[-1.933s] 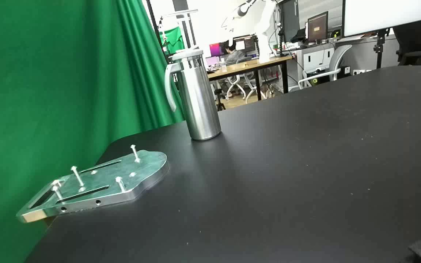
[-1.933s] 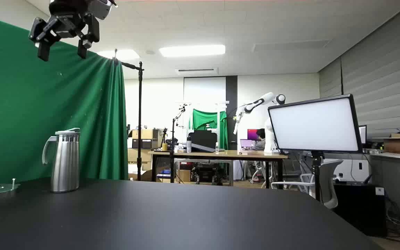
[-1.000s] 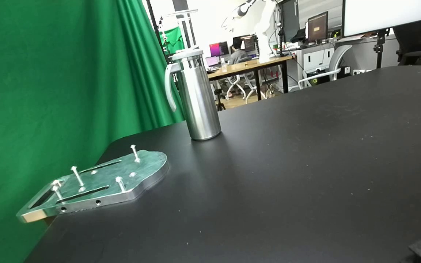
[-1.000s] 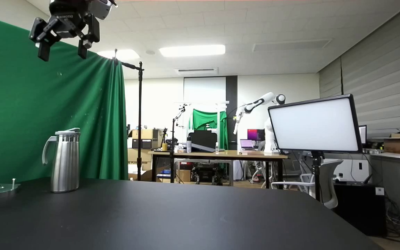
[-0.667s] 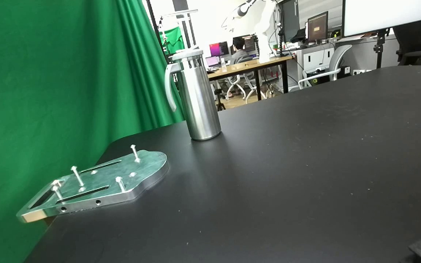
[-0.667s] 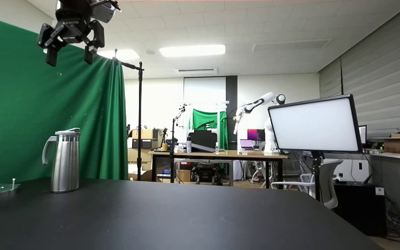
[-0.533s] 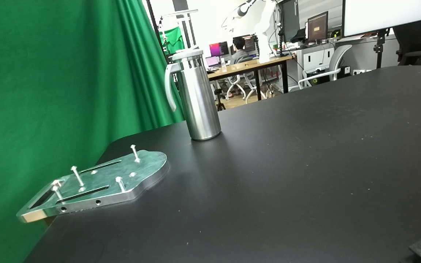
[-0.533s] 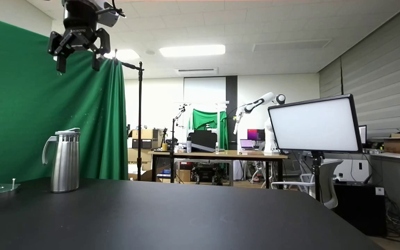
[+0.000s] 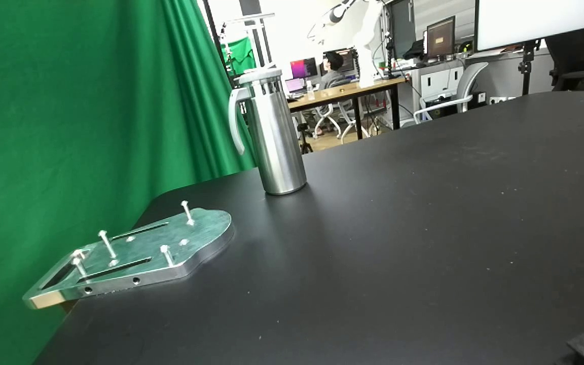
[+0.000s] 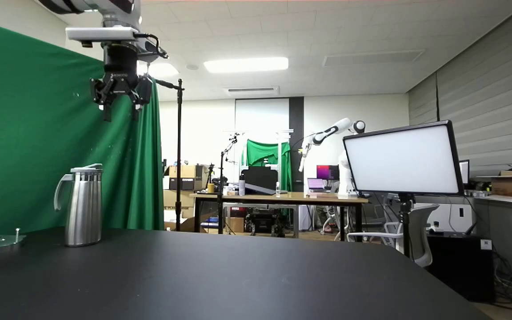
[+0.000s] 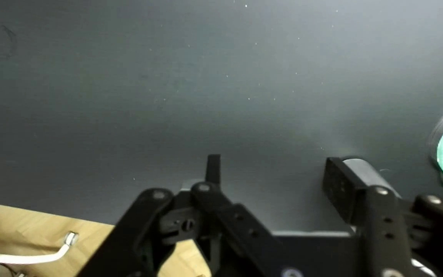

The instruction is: Press the top of the bottle to close

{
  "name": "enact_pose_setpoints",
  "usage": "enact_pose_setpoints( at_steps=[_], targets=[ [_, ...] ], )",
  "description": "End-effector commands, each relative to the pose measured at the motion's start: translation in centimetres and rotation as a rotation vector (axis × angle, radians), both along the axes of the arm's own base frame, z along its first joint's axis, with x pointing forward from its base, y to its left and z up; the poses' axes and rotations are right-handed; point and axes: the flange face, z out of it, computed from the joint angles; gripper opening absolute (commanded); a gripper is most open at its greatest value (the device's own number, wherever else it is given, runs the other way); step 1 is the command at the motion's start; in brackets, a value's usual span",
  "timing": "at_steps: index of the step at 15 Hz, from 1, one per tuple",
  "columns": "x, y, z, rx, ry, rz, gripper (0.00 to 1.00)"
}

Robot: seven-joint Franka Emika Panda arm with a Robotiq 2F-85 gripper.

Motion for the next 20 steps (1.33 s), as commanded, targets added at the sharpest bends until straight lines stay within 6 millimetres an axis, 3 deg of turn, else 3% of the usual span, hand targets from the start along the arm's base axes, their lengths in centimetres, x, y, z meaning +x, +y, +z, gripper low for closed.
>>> enact_pose_setpoints(
  at_steps=[1,6,9,10,12,20],
  targets=[
    [5.3,3.4,-0.3,0.004,0.023,-0.002,0.40],
    [10.7,8.1,-1.4,0.025,0.069,0.029,0.06],
    [12.1,11.7,-1.8,0.033,0.136,0.091,0.00],
    [10.6,9.9,-2.5,0.036,0.105,0.091,0.00],
    [11.0,10.9,-3.1,0.038,0.114,0.105,0.01],
    [11.1,10.3,-3.2,0.038,0.114,0.100,0.01]
  ],
)
